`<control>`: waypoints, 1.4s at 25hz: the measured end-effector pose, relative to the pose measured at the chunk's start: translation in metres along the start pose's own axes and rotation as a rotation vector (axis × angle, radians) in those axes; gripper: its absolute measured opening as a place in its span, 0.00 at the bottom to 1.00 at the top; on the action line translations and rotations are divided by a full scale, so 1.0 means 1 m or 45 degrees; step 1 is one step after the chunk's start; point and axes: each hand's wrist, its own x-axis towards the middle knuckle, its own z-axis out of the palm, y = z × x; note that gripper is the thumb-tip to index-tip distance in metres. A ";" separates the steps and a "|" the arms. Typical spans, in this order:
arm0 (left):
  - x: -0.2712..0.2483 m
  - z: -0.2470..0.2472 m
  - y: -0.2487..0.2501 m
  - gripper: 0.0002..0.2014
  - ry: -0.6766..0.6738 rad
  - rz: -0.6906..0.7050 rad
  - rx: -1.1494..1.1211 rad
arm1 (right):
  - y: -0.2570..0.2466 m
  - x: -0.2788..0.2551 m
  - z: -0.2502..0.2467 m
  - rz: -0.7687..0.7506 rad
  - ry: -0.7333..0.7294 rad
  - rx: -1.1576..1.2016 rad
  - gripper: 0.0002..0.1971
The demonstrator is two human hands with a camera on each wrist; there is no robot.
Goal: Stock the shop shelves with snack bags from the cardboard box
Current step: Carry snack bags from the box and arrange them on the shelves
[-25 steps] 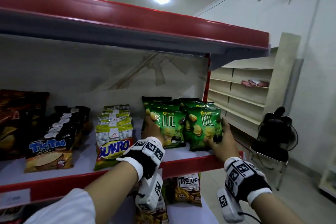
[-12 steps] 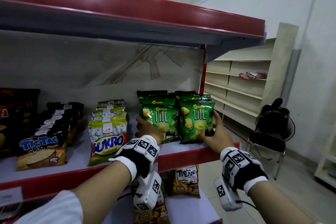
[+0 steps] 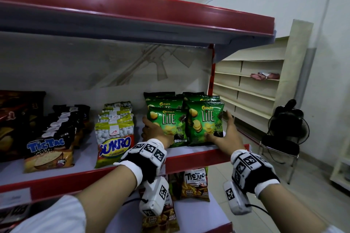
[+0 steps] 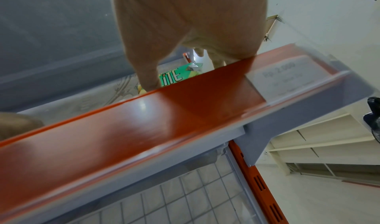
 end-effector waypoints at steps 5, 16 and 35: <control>-0.013 -0.002 -0.009 0.41 0.094 0.345 -0.192 | -0.013 -0.019 0.002 -0.145 0.335 0.113 0.33; -0.067 -0.052 -0.054 0.04 0.111 0.688 -0.167 | -0.070 -0.100 0.028 -0.445 0.324 0.375 0.05; -0.183 -0.086 -0.299 0.05 -0.025 0.105 -0.250 | -0.045 -0.318 0.136 -0.228 -0.131 0.307 0.06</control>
